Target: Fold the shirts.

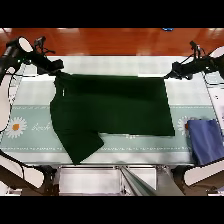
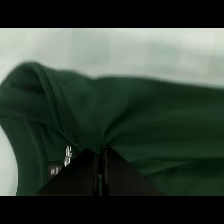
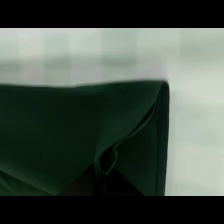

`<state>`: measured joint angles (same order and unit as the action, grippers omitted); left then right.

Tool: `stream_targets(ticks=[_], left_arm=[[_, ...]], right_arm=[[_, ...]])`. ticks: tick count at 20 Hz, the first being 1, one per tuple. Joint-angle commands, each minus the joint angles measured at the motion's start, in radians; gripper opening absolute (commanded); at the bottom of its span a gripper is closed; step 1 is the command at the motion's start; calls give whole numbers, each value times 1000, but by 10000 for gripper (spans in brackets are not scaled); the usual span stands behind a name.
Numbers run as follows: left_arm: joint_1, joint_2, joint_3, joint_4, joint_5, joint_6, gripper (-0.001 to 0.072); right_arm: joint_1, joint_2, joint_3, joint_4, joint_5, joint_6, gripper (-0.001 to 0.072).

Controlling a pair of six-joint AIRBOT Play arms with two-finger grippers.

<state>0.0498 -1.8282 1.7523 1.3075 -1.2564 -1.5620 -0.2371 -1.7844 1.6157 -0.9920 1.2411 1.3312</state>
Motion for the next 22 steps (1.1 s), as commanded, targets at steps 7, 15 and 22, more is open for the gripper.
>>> stream_targets(ticks=[7, 15, 22], left_arm=[[8, -6, -117, -7, -219, 114, 16], [10, 2, -153, -6, -236, 39, 507], [160, 305, -425, 39, -205, -5, 507]], right_arm=[[-10, -2, -100, -29, 128, -10, 27], [-21, 10, -108, -32, 117, 31, 413], [-204, 267, -214, 52, 159, -2, 413]])
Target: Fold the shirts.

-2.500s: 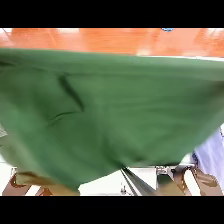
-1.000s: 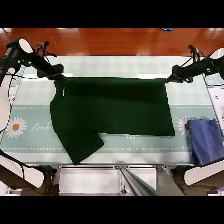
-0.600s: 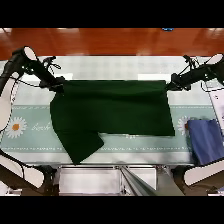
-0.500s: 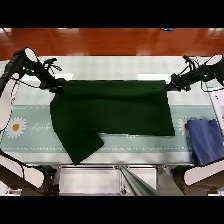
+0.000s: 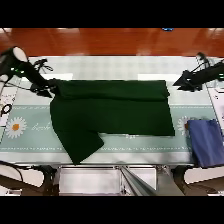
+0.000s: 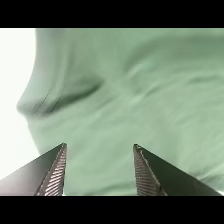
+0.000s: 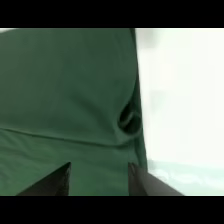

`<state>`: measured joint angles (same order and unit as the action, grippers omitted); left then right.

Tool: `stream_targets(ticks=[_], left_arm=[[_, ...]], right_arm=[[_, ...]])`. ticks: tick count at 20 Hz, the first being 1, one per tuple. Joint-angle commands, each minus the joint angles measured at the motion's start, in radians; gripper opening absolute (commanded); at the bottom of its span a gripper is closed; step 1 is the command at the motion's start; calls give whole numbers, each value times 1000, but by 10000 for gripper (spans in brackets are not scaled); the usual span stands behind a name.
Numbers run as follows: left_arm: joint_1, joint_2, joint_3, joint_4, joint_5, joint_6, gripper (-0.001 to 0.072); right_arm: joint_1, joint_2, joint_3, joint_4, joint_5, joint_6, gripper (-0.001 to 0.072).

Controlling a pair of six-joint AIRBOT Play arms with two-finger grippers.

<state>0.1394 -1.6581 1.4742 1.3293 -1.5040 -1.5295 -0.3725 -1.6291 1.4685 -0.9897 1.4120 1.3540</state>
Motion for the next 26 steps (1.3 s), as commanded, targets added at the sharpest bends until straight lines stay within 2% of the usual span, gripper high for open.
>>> stream_targets(ticks=[1, 3, 6, 7, 9, 11, 15, 20, 22, 24, 25, 26], left_arm=[[123, 221, -264, 17, 107, -76, 507], [242, 373, -475, -6, 207, -121, 507], [406, 531, -754, -222, 238, 14, 506], [438, 559, -825, -258, 232, 56, 506], [475, 575, -919, -241, 217, 70, 505], [477, 574, -991, -308, 207, 125, 505], [463, 573, -1104, -448, 259, 248, 505], [447, 573, -1138, -459, 296, 291, 505], [390, 570, -1142, -491, 311, 333, 504], [308, 552, -1142, -491, 357, 333, 502], [270, 540, -1141, -488, 386, 330, 493], [245, 528, -1136, -488, 394, 331, 310]], right_arm=[[-94, 167, -132, 61, -29, -47, 413], [-139, 285, -299, 92, -60, -116, 413], [-163, 454, -559, 142, -126, -191, 413], [-159, 497, -623, 155, -152, -197, 413], [-158, 566, -728, 232, -178, -231, 413], [-158, 598, -804, 286, -172, -253, 413], [-158, 600, -873, 301, -169, -268, 413], [-158, 600, -874, 347, -164, -267, 413], [-159, 600, -874, 383, -175, -267, 413], [-171, 600, -872, 415, -198, -264, 413], [-192, 600, -868, 424, -196, -252, 413], [-219, 600, -862, 422, -178, -248, 413]])
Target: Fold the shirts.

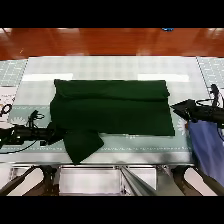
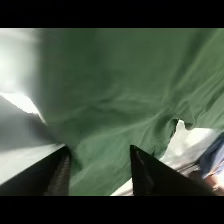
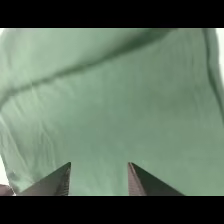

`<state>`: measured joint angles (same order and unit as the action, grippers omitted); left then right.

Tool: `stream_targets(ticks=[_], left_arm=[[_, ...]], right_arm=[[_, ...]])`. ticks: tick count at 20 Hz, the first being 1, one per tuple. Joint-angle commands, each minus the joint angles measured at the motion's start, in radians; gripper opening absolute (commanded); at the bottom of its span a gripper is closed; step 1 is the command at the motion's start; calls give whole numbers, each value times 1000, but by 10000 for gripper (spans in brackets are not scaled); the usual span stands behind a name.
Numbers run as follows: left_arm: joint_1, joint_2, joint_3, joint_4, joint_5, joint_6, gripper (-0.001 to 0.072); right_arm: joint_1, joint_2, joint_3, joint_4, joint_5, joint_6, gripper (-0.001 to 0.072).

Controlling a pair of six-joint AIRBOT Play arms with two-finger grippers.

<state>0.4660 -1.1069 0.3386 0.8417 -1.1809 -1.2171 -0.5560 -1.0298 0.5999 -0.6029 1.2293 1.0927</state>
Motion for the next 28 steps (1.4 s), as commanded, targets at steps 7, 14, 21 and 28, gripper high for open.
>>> stream_targets(ticks=[7, 14, 21, 28], left_arm=[[-78, -21, 18, -5, 52, 28, 16], [-78, -21, 18, -5, 52, 27, 16], [-78, -21, 18, -5, 66, 26, 16], [-78, -21, 21, -4, 74, 28, 16]], right_arm=[[-228, 1, -88, -369, 154, 165, 413], [-214, -9, -142, -460, 109, 209, 413], [-103, -158, -142, -377, 14, 200, 413], [-101, -243, -129, -177, -43, 76, 239]])
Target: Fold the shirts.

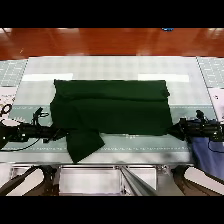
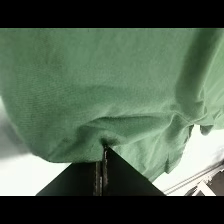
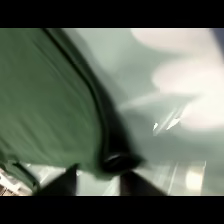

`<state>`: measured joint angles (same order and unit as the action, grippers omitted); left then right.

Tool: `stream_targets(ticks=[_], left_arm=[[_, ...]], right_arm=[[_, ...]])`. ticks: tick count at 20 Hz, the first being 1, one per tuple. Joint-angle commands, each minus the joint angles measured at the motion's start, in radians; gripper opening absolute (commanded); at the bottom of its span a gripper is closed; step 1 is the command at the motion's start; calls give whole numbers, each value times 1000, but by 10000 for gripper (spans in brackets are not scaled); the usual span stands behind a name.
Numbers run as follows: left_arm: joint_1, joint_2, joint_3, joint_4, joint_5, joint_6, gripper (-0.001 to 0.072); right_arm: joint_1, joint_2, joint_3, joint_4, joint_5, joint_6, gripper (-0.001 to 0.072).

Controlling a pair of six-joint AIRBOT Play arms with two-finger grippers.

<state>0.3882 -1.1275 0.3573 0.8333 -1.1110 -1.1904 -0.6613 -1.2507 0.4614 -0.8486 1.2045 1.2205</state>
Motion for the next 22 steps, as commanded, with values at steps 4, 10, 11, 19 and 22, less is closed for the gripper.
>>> stream_targets(ticks=[4, 10, 11, 19, 22], left_arm=[[0, 0, 49, 4, -22, 1, 17], [0, -1, 222, -2, -60, 0, 16], [-1, -5, 248, -25, -55, 1, 16], [-84, -272, 603, -108, -45, -37, 16], [-112, -397, 747, -108, -45, -78, 16]], right_arm=[[5, -22, 68, 76, 80, -137, 27], [7, 31, 114, 113, 109, -137, 27], [22, 31, 121, 135, 109, -137, 27], [248, -91, 423, 162, -79, -19, 27], [260, -192, 572, 165, -52, 10, 27]])
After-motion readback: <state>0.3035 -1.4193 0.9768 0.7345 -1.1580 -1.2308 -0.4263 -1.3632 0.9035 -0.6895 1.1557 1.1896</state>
